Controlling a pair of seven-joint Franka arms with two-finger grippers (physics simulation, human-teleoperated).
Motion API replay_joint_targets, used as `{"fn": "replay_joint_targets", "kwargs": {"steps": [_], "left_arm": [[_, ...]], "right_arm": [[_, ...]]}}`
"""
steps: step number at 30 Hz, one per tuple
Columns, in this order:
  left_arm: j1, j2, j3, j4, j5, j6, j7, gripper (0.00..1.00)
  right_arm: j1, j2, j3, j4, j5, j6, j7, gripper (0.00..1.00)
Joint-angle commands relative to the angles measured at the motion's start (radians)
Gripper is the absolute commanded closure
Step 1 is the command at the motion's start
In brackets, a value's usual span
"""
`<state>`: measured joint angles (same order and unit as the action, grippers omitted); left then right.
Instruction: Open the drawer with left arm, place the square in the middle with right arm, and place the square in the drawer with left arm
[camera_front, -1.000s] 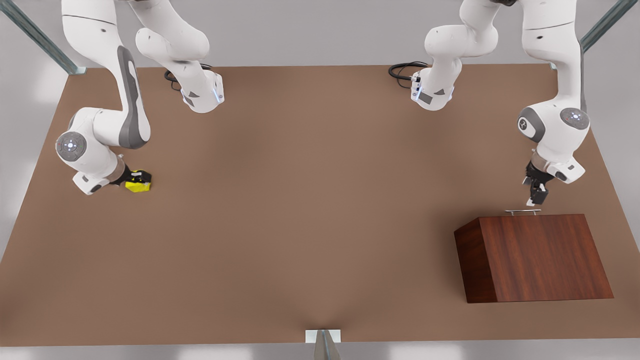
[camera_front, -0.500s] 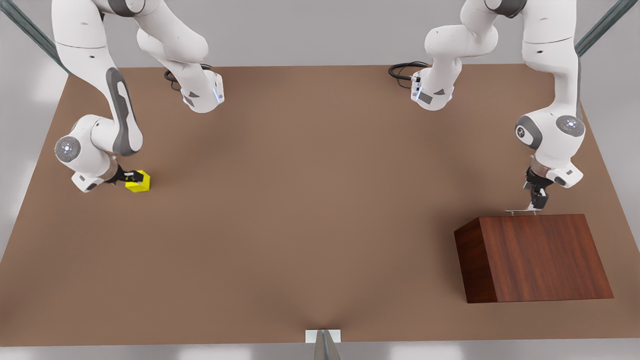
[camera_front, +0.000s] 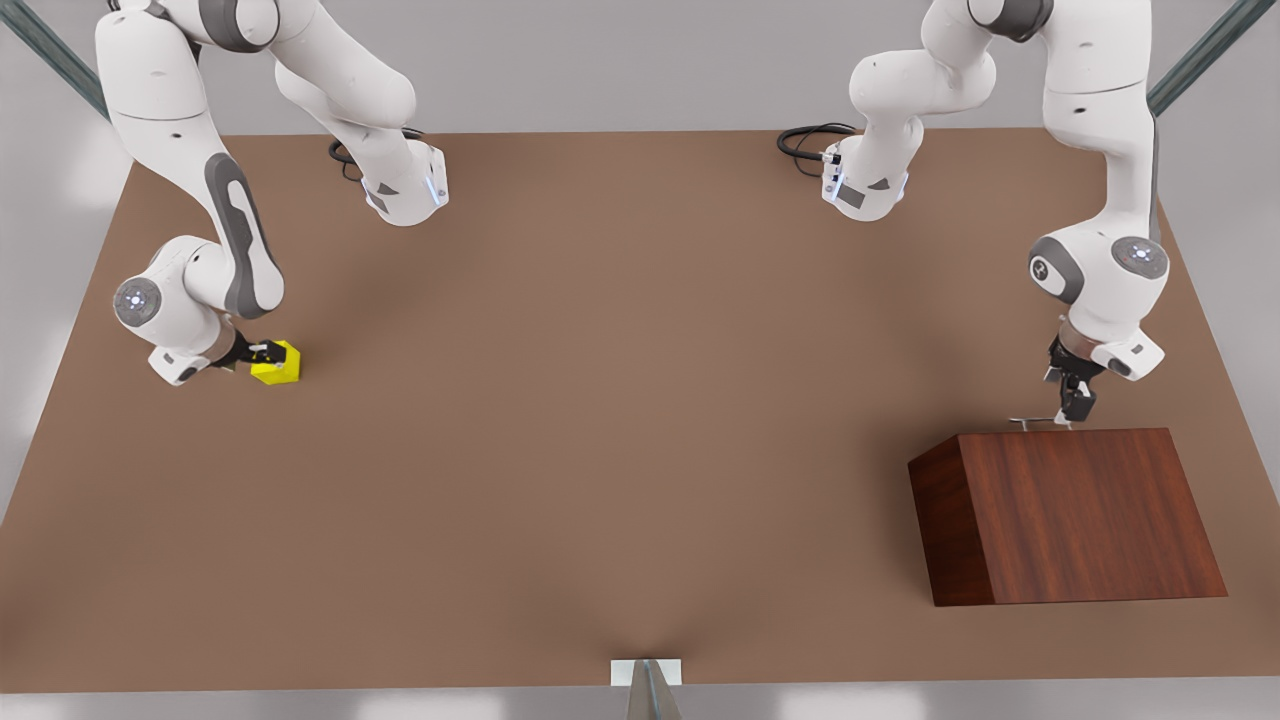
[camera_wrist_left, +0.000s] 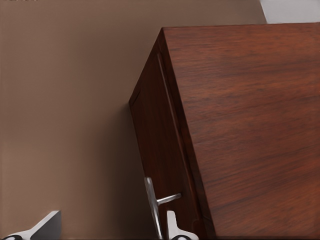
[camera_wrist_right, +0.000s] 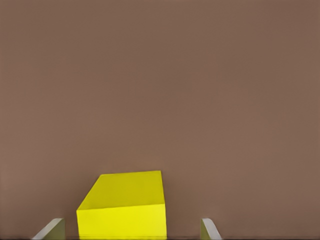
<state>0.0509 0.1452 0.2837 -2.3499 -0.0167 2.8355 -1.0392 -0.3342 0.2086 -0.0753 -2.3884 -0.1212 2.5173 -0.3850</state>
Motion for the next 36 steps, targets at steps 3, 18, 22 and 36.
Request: {"fn": "replay_joint_targets", "kwargs": {"steps": [3, 18, 22, 36], "left_arm": [[-0.002, -0.010, -0.001, 0.000, 0.000, -0.014, 0.001, 0.00], [-0.003, -0.052, -0.003, -0.005, 0.000, -0.163, 0.001, 0.00], [-0.003, -0.056, -0.003, -0.014, 0.000, -0.191, 0.001, 0.00], [-0.003, -0.081, 0.003, -0.014, 0.003, -0.275, 0.010, 0.00]], "right_arm": [[0.007, 0.009, 0.008, 0.003, 0.000, -0.003, 0.002, 0.03], [0.001, 0.086, 0.006, -0.002, 0.000, 0.110, 0.002, 0.00], [0.003, 0.120, 0.006, -0.025, -0.001, 0.170, 0.002, 0.00], [-0.051, 0.072, -0.003, -0.201, -0.003, 0.422, -0.057, 0.00]]}}
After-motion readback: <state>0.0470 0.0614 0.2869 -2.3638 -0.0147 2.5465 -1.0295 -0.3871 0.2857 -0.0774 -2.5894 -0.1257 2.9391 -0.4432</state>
